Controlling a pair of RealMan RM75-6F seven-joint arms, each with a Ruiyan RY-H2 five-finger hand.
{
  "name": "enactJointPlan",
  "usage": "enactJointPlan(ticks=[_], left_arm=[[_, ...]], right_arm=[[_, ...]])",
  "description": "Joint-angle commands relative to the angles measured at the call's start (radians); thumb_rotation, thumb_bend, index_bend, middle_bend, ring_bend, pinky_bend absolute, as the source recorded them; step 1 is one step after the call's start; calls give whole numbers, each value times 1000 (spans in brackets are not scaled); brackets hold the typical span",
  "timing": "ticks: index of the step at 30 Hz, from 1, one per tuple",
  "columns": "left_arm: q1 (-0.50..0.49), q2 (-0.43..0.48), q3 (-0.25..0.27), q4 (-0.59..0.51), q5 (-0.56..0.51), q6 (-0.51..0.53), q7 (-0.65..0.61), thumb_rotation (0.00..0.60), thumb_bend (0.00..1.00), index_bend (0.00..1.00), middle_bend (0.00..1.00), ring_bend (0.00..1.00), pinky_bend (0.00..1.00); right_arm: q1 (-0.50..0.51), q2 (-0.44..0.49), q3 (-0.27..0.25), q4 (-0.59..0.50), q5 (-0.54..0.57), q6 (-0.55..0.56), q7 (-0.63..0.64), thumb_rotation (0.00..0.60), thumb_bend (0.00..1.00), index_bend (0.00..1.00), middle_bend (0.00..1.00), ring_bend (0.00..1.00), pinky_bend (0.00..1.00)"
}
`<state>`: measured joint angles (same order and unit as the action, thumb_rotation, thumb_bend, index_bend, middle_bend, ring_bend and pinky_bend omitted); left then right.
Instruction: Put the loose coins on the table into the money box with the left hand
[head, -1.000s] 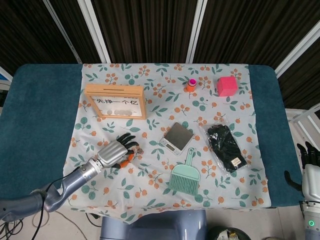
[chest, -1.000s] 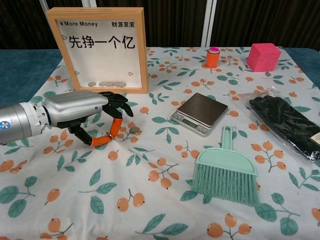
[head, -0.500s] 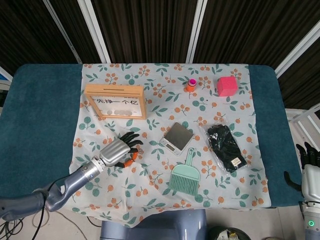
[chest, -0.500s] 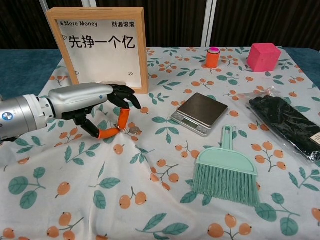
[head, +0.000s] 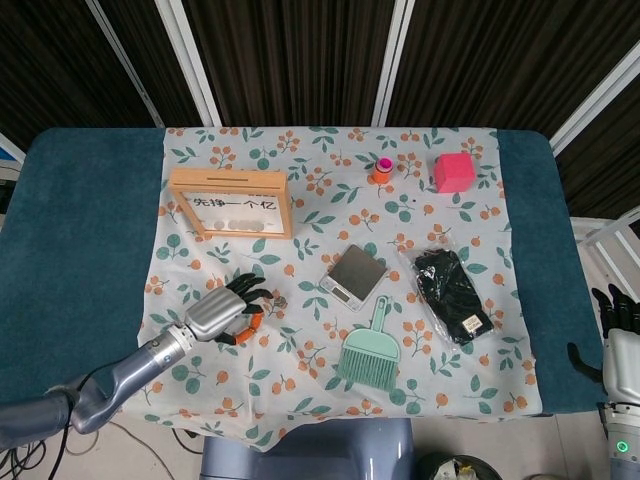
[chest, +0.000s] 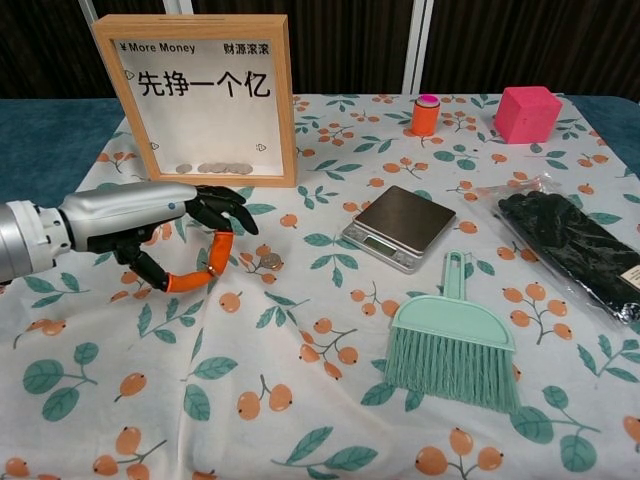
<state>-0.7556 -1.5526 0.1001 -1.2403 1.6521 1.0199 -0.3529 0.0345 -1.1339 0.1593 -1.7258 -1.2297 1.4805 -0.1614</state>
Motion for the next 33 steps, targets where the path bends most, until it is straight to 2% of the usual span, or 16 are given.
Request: enactJointPlan(ticks=[1,8,11,17,20,26,33], left_arm=[[17,10,14,-2,0,8,-3,600,413,689,192,0,0],[48,24,8,-3,8,69,-8,600,437,713,207,0,0],[63,88,-18,-47,15,141,13,600,449,718,209,0,0],[57,191,-57,-158,9,171,42,600,459,731,211,0,0],[45,294,-113,-242,-3,203,99,600,459,733,212,0,0],[22,429,-190,-363,-78,166,154,600,459,734,212,0,0],[-48,534,-294,-419,-160,82,195,600,459,739,214,0,0]], right_arm=[[0,0,-1,0,-1,0,-1,600,395,117,27,50,0],[0,-1,0,-1,0,2,-2,600,395,117,27,50,0],[1,-1,0,-1,1,1,-1,600,395,117,27,50,0],[1,-1,0,-1,2,1,-2,600,395,117,27,50,0],[0,-1,2,-2,5,3,-2,600,395,117,27,50,0],[-1,-3,5,-4,10,6,-1,600,394,117,27,50,0],[-1,-7,11,-5,18,11,1,600,394,117,27,50,0]])
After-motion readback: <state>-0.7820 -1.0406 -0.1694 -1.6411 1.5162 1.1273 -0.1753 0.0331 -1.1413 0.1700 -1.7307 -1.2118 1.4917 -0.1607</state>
